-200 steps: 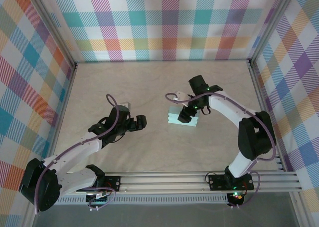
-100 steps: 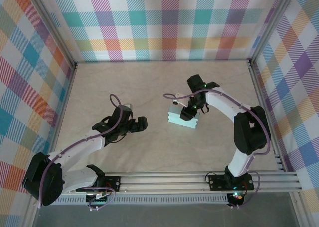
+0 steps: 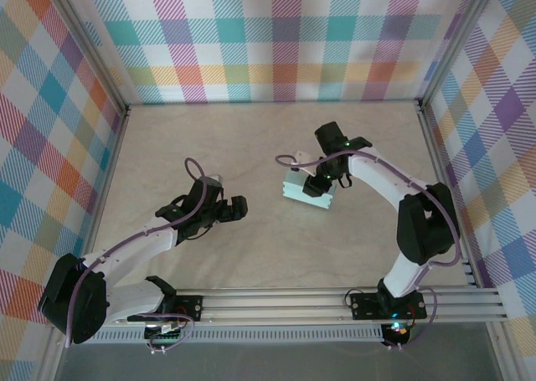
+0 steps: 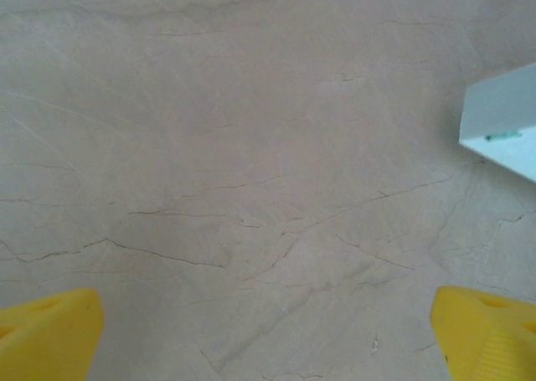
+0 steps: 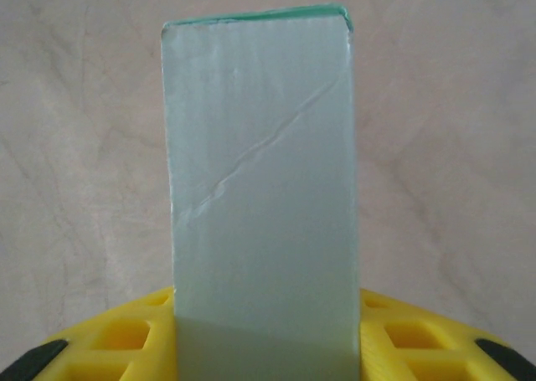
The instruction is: Fold the paper box
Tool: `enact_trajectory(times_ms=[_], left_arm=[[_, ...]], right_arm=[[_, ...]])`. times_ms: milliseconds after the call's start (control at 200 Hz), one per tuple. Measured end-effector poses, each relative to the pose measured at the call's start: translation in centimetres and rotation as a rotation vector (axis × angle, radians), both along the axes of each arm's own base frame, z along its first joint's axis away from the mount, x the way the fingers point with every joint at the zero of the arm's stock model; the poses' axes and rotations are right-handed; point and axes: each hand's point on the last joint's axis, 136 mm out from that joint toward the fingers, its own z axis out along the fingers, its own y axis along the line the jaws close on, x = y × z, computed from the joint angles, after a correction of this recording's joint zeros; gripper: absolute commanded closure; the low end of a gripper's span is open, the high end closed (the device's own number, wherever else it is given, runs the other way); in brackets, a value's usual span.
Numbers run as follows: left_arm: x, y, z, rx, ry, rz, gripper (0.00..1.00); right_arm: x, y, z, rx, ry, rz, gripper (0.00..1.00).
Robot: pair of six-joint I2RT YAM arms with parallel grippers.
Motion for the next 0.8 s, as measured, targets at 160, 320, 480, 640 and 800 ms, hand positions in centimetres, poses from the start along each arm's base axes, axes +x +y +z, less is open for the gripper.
enact_trajectory(times_ms=[160,320,480,640,800], left_arm=[[0.1,0.0,-0.1,-0.013,0.006,0.019,0.0],[0.3,0.3,-0.6,-0.027,0.031,0.056,0.0],[0.5,2.5,-1.9,-0.057,0.079,0.161,0.0],[-0.4,4.1,-3.4,-0.054,0.128,0.214,0.0],[-0.5,4.9,-2.4,-0.078,0.105,0.238,0.0]], right_arm=[[1.8,1.6,1.1,-0.026,-0.155,0.012,0.62],[3.0,5.3,2.3,-0.055,-0.363,0.082,0.62],[4.7,9.5,2.8,-0.054,-0.558,0.154,0.6],[5.4,12.4,0.7,-0.105,-0.678,0.232,0.6],[5.6,12.9,-2.5,-0.177,-0.711,0.265,0.59]])
